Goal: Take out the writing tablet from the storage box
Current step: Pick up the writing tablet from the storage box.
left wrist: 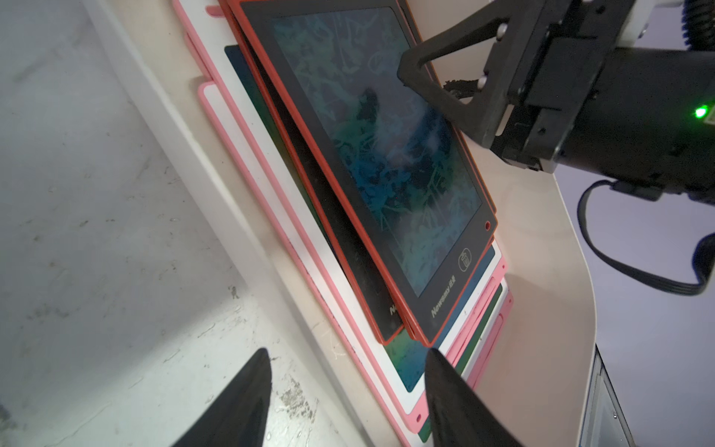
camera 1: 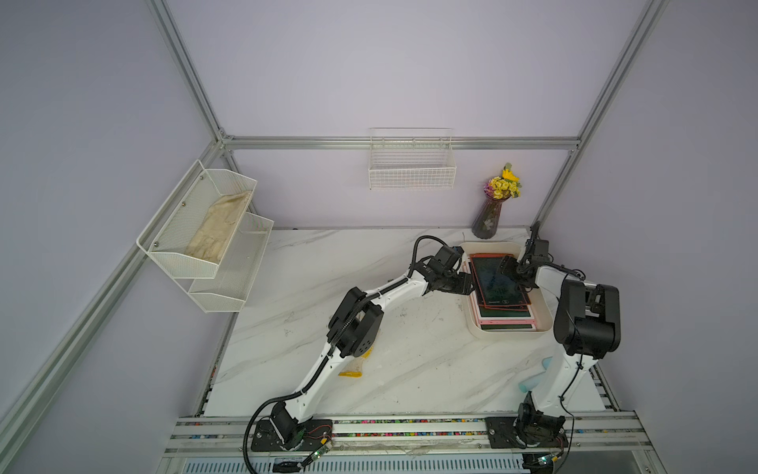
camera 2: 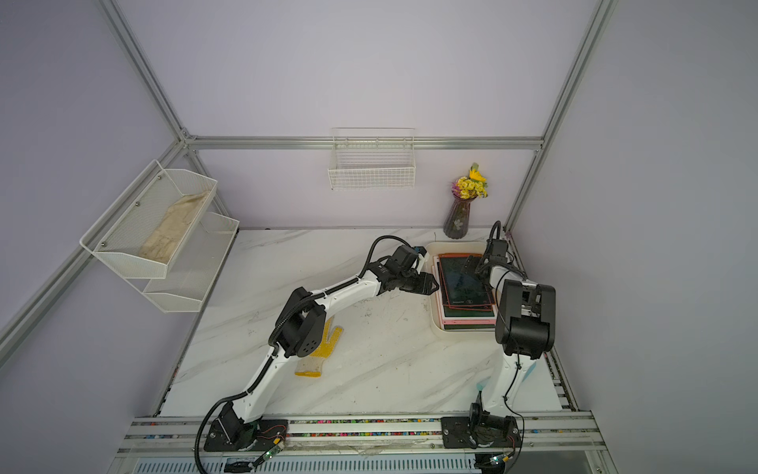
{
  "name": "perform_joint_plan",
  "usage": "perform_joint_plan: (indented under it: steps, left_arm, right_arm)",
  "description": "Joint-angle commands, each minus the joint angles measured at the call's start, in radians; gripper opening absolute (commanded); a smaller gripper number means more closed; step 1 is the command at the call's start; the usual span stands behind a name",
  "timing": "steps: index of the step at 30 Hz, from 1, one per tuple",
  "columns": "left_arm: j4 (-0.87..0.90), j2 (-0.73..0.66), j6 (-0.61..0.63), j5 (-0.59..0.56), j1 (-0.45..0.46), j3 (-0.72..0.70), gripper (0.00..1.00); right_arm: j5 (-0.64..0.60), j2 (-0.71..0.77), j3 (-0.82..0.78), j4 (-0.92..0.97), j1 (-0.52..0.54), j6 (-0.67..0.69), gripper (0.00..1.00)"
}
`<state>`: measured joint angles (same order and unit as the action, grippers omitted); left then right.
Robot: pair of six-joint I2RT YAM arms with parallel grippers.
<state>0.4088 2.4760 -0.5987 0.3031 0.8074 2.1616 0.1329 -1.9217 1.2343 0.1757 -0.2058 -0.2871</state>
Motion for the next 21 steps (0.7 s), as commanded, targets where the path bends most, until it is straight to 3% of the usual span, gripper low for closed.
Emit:
perform_joint_plan:
  steps: [1, 14, 21]
  left_arm:
    - [-0.025, 0.014, -0.022, 0.021, -0.001, 0.047, 0.62]
    - [-0.025, 0.023, -0.045, 0.017, 0.000, 0.047, 0.61]
    - [-0.024, 0.026, -0.048, 0.017, 0.001, 0.046, 0.61]
  right_arm:
    - [0.088, 0.047, -0.062, 0.050, 0.030, -0.008, 0.78]
    - [0.259, 0.151, -0.175, 0.027, 0.050, -0.023, 0.76]
    - [0.349, 0.213, -0.199, 0.035, 0.051, -0.021, 0.66]
